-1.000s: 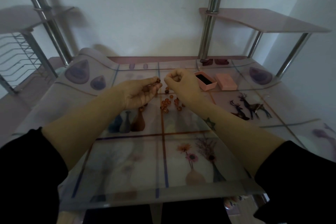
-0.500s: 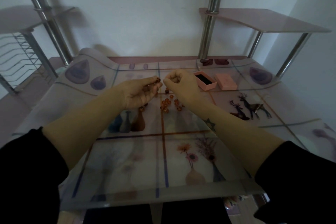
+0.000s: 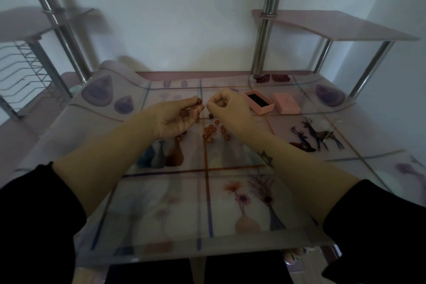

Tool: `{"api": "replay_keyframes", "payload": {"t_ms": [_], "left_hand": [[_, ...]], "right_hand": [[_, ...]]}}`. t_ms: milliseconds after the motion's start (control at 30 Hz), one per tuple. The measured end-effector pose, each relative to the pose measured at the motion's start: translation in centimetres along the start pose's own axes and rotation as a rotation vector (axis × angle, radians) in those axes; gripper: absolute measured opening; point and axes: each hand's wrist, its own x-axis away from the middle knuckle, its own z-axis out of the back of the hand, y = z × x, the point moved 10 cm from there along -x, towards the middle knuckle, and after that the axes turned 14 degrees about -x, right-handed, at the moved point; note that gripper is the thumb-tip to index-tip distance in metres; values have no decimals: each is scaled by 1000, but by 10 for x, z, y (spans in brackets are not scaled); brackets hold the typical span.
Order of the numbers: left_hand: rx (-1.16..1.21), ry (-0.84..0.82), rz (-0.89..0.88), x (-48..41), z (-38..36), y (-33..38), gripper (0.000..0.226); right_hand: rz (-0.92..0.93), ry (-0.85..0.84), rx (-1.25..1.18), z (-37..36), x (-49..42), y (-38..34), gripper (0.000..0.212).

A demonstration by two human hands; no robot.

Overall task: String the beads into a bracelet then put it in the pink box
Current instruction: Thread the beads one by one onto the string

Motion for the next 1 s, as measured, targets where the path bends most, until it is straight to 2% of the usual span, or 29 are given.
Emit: {"api": "replay_keyframes", "payload": {"t_ms": [100,233,433,633,800,1000], "left_hand": [[-24,4,3,-1,1,-1,20],[-23,16,2,-3,2,-2,12],[-22,-5,-1,-3,-2,-4,24],[-14,-22,4,1,-6,-4,21],[16,-3,-4,4,-5,-4,8],[-44,25,-32,8,-2,2,9]], "right_hand": [[-13,13,-9,2,0,1,22],[-15,15,-17,3,1,1,19],[-14,18,-11,2,2,0,21],[-6,9,17,1,4,-3,22],[-23,-6,3,1,3,0,9],[-10,-33,-16,-1,2,-1,6]]}}
